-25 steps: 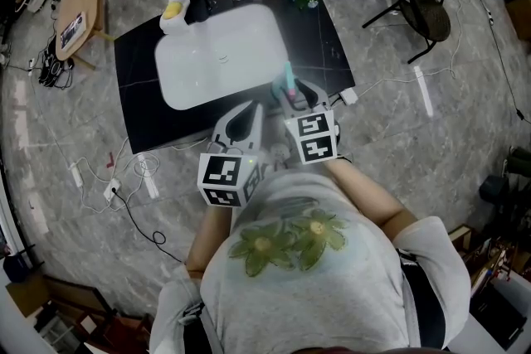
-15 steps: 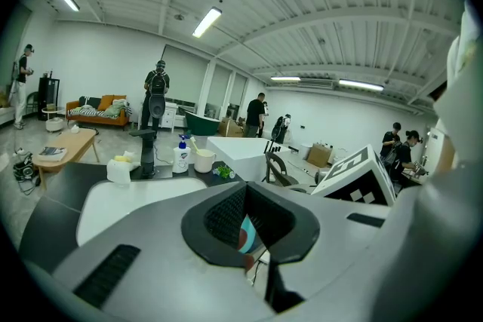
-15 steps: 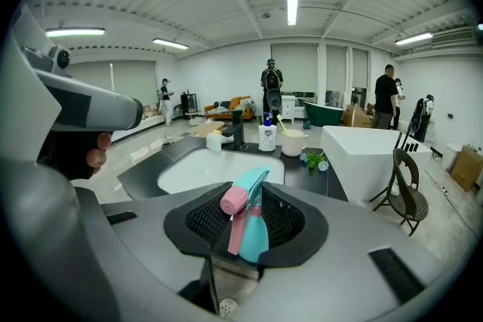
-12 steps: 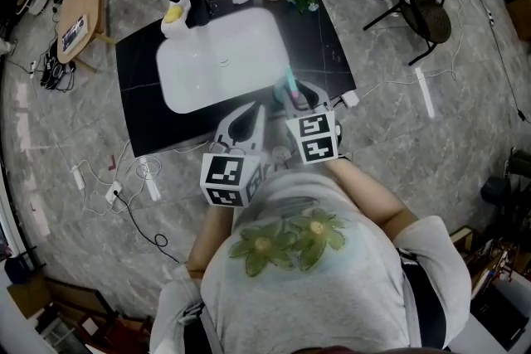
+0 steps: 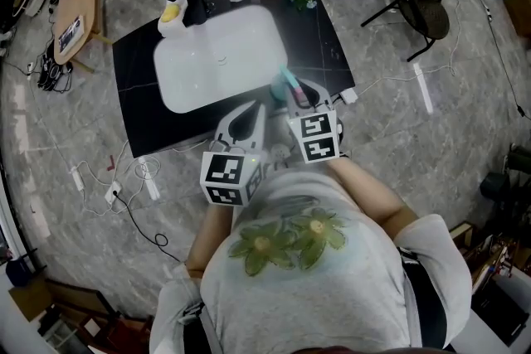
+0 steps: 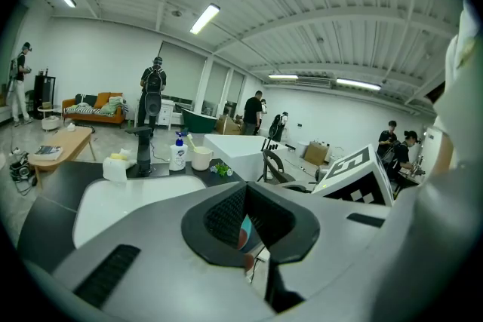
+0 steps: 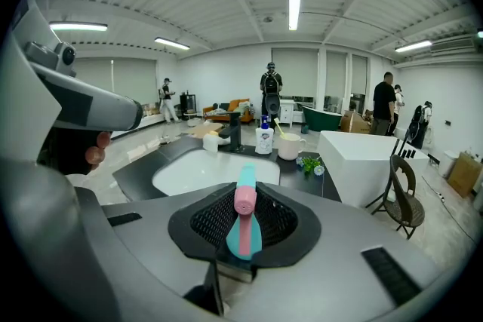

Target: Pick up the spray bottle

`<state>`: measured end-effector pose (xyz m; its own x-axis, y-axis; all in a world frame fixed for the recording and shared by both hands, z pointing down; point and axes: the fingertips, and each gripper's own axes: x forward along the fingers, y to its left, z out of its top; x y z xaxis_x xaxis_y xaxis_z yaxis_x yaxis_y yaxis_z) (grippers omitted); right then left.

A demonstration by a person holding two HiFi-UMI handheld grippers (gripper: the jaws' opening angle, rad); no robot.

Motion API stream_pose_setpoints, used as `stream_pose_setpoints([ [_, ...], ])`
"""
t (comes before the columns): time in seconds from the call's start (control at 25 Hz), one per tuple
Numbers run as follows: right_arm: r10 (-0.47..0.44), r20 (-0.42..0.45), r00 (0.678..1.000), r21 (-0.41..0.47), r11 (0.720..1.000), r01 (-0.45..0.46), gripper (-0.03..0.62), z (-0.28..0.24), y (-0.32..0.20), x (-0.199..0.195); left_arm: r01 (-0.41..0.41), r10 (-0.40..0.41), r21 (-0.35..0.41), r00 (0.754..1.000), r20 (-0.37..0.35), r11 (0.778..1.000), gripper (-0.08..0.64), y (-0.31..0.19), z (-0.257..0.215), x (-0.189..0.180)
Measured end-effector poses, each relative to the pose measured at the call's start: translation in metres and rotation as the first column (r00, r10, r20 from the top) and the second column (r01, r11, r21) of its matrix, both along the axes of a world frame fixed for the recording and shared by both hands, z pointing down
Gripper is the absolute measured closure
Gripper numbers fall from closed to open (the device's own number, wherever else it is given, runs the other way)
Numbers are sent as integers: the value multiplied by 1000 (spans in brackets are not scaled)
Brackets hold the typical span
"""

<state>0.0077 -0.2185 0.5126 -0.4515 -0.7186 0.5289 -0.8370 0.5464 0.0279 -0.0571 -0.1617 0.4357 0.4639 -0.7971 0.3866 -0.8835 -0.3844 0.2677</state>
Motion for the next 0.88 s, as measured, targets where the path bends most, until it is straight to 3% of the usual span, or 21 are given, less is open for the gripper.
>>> stream_pose_setpoints([
  [0.88,-23,70,997,9,1000,22,522,-20,6,6,0,0,11,1000,-4,1000,552,6,-3,5],
])
